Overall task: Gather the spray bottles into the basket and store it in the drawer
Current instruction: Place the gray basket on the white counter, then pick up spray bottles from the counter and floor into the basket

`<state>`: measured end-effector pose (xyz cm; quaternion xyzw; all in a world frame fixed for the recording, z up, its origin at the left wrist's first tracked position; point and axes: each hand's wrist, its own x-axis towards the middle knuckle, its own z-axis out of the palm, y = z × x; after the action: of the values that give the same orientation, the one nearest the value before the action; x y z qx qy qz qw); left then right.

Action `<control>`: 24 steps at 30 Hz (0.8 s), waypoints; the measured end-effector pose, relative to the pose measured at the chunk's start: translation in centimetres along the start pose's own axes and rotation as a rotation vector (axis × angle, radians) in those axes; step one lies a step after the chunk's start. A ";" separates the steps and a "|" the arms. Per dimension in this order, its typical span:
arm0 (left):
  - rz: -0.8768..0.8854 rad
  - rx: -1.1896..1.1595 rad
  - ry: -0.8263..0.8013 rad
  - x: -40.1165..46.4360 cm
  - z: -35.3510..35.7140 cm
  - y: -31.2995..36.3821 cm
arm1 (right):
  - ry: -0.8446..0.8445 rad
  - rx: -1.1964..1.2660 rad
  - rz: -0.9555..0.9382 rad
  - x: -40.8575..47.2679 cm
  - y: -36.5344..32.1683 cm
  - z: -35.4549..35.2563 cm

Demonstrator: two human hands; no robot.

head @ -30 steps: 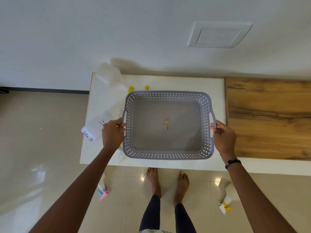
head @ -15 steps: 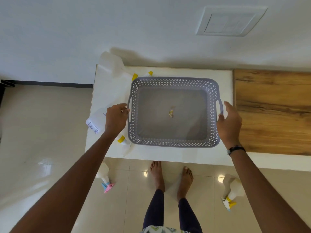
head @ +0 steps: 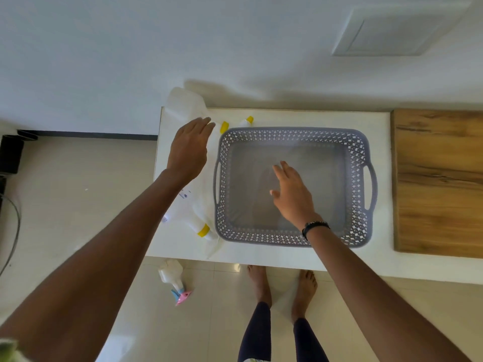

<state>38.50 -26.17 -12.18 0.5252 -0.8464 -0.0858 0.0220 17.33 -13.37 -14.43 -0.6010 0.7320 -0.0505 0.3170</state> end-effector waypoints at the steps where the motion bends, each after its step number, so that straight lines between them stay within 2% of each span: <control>1: 0.033 0.050 -0.008 0.8 0.4 -0.4 | 0.000 0.012 -0.001 0.4 -0.4 0.2; 6: 0.197 0.271 -0.088 4.3 2.3 -1.1 | 0.043 0.106 -0.005 2.0 -1.0 0.9; 14: 0.359 0.485 -0.061 6.6 4.4 -2.4 | 0.089 0.180 -0.008 2.1 -0.9 1.7; 19: 0.077 0.253 -0.046 6.0 2.1 -3.2 | 0.129 0.222 -0.027 1.3 -1.2 1.3; 24: -0.124 -0.033 0.141 3.5 -3.2 0.9 | 0.170 0.310 -0.049 0.0 -2.4 0.1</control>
<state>36.56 -29.33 -9.03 0.5810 -0.8070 -0.0638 0.0849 19.45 -13.95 -13.42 -0.5561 0.7248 -0.2208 0.3416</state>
